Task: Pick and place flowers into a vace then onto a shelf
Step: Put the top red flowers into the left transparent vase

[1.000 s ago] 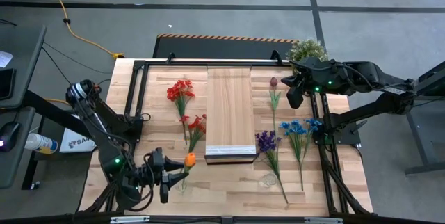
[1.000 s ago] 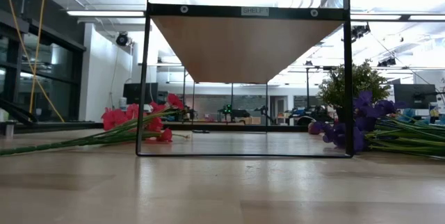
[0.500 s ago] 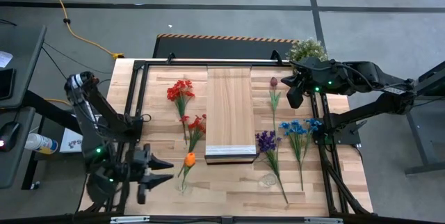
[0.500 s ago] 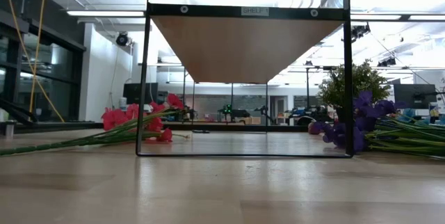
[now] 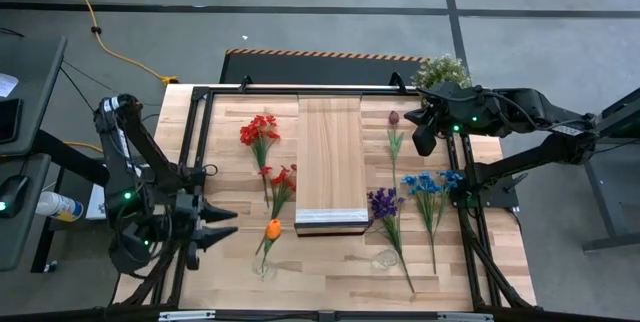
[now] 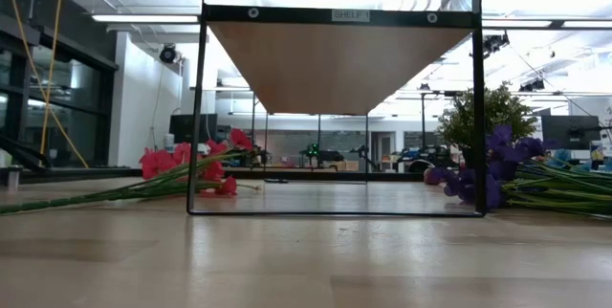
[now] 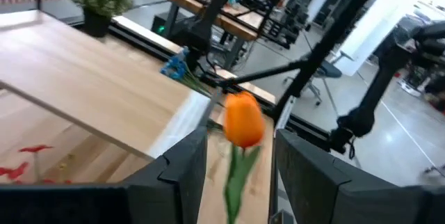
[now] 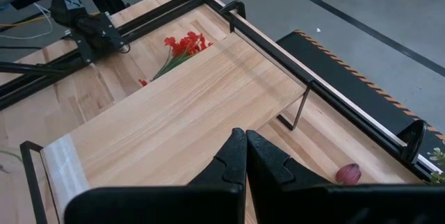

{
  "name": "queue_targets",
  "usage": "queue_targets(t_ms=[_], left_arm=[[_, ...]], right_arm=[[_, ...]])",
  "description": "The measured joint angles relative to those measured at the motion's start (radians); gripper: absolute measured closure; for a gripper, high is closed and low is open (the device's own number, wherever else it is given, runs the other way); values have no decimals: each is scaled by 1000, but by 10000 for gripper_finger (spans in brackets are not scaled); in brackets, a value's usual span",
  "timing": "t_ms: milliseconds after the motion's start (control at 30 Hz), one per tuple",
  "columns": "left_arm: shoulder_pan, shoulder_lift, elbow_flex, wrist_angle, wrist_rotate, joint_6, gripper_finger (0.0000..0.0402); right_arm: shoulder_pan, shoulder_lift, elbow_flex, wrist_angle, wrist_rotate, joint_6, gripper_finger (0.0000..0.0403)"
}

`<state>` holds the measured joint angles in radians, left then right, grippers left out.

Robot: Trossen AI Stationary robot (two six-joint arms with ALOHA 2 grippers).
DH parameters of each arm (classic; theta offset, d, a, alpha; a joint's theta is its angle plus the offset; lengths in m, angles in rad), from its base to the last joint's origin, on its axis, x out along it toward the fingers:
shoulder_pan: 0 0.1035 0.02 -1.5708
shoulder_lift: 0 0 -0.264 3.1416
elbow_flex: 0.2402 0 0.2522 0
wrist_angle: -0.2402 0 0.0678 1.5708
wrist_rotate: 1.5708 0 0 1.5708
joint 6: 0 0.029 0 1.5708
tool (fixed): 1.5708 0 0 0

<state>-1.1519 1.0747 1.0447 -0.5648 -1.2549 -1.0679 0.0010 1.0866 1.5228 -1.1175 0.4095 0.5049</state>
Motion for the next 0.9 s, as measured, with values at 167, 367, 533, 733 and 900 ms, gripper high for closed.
queue_targets(t_ms=[167,367,533,733,900], left_arm=[[0,-39,0,-162,-32,-167,197],[88,-72,0,-328,36,-342,197],[265,-73,0,-422,211,-408,197],[495,-73,0,-484,383,-420,197],[653,-67,0,-513,431,-317,197]], right_arm=[[0,0,0,0,2,0,402],[0,0,0,1,6,0,402],[0,0,0,1,9,0,402],[0,0,0,2,10,0,402],[0,0,0,2,10,0,402]])
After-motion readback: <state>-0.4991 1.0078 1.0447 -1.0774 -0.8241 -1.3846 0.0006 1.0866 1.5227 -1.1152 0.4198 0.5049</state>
